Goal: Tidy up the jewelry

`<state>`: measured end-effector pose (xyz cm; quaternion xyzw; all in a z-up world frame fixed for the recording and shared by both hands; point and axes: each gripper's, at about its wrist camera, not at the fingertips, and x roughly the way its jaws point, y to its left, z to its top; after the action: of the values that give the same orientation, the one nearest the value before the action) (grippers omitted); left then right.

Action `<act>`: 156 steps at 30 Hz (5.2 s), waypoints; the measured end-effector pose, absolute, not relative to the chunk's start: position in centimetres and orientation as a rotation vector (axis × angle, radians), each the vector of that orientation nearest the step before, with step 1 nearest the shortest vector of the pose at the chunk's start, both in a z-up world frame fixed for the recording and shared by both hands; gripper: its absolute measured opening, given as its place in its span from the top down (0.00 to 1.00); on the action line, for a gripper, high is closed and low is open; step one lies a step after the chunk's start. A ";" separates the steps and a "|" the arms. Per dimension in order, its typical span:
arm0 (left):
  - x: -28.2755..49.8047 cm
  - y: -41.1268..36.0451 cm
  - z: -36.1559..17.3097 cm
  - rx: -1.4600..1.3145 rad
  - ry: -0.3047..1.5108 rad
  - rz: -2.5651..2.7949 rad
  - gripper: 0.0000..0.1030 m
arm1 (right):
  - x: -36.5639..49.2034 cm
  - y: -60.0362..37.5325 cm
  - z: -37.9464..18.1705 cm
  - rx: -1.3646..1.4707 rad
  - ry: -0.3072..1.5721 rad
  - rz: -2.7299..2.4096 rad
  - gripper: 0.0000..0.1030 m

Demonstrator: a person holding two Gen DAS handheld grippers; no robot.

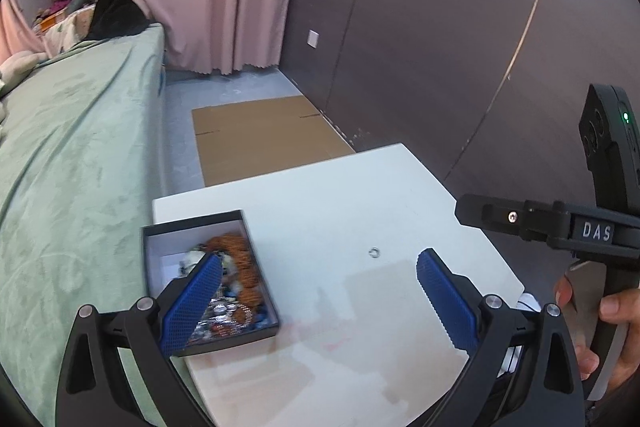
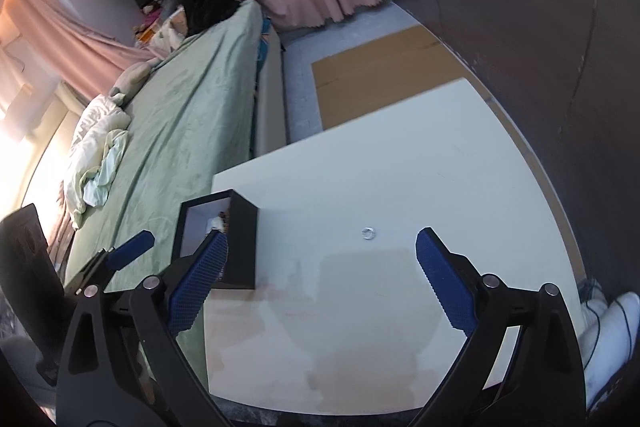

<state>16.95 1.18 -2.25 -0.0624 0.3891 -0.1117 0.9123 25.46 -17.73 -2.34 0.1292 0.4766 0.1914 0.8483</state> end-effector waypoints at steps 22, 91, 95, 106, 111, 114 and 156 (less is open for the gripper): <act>23.8 -6.4 -9.5 -0.079 0.936 -0.303 0.39 | 29.3 -24.9 -7.2 0.342 1.092 0.379 0.20; 18.3 7.7 -3.6 -0.197 0.754 -0.041 0.90 | 28.8 -15.5 -5.5 0.305 1.032 0.502 0.05; 19.0 8.9 -4.7 -0.233 0.784 -0.019 0.89 | 29.2 -14.6 -6.1 0.290 1.053 0.494 0.05; 19.5 10.5 -4.5 -0.295 0.760 0.021 0.22 | 29.6 -14.4 -6.7 0.286 1.075 0.477 0.05; 18.9 9.7 -3.4 -0.271 0.743 0.019 0.08 | 29.2 -14.7 -6.0 0.285 1.067 0.483 0.05; 18.5 9.0 -2.6 -0.263 0.742 0.009 0.08 | 28.6 -15.0 -5.2 0.285 1.055 0.486 0.05; 3.3 4.0 8.0 -0.181 0.626 0.018 0.08 | 17.1 -17.3 3.6 0.116 0.889 0.526 0.05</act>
<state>3.31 4.03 7.99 -0.0887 0.3074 0.0087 0.9474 17.10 -17.35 3.64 0.0552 0.4247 0.2513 0.8680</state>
